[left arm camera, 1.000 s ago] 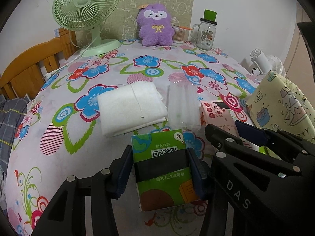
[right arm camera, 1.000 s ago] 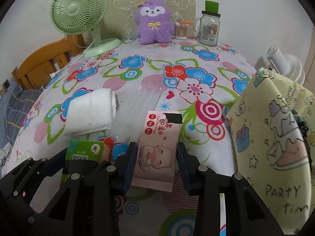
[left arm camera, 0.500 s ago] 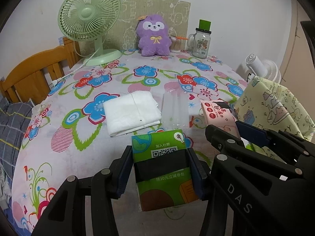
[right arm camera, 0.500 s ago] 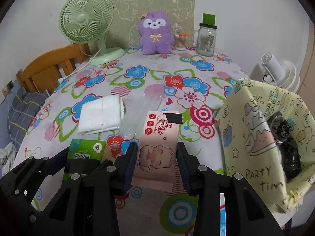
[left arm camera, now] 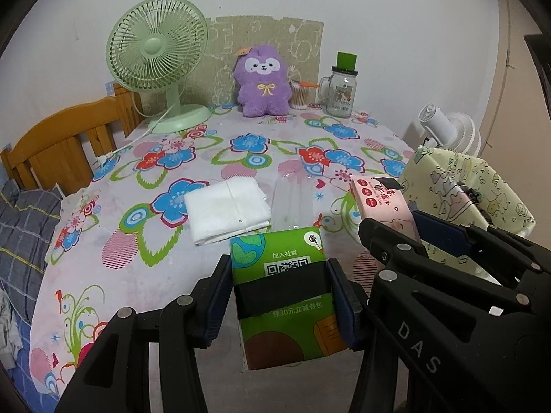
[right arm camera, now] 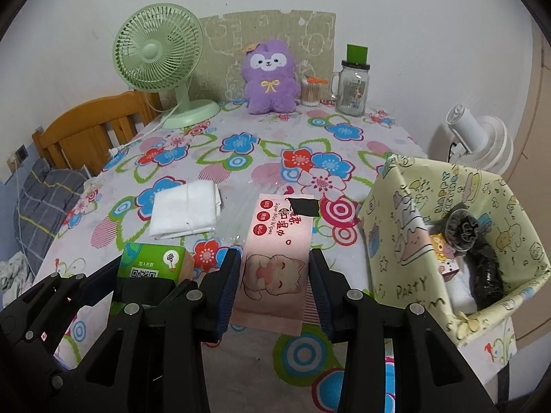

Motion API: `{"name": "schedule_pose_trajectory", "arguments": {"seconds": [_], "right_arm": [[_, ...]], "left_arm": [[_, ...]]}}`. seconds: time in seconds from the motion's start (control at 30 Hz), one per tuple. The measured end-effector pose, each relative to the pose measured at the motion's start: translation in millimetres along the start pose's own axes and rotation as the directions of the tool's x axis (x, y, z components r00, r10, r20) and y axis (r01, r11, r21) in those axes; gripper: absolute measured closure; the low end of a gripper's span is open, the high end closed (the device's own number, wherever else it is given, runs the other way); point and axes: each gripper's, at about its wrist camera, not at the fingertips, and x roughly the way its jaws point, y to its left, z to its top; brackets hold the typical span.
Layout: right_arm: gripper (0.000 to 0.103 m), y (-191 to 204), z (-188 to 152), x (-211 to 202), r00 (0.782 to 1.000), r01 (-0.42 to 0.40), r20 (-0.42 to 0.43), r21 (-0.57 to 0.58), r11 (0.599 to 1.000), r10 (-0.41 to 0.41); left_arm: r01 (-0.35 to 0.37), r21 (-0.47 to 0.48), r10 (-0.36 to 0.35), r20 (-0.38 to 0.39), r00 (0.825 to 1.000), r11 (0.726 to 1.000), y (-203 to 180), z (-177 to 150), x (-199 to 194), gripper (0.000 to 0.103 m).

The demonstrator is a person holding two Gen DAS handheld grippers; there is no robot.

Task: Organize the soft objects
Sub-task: 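Lift and carry the green and pink tissue packs with both tools over the box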

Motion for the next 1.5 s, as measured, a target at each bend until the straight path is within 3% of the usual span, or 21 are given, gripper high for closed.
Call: {"name": "schedule_pose_trajectory", "arguments": {"seconds": [0.73,1.5], "right_arm": [[0.060,-8,3,-48,0.997,-0.009,0.076,0.001,1.000,0.009],[0.060,-25,23,-82,0.990,-0.003,0.138,0.021,1.000,0.000]], "left_arm": [[-0.015,0.023,0.013,0.076,0.997,1.000,-16,2,-43,0.048],[-0.009,0.052,0.002,0.133,0.991,0.999,-34,25,-69,0.048]]}}
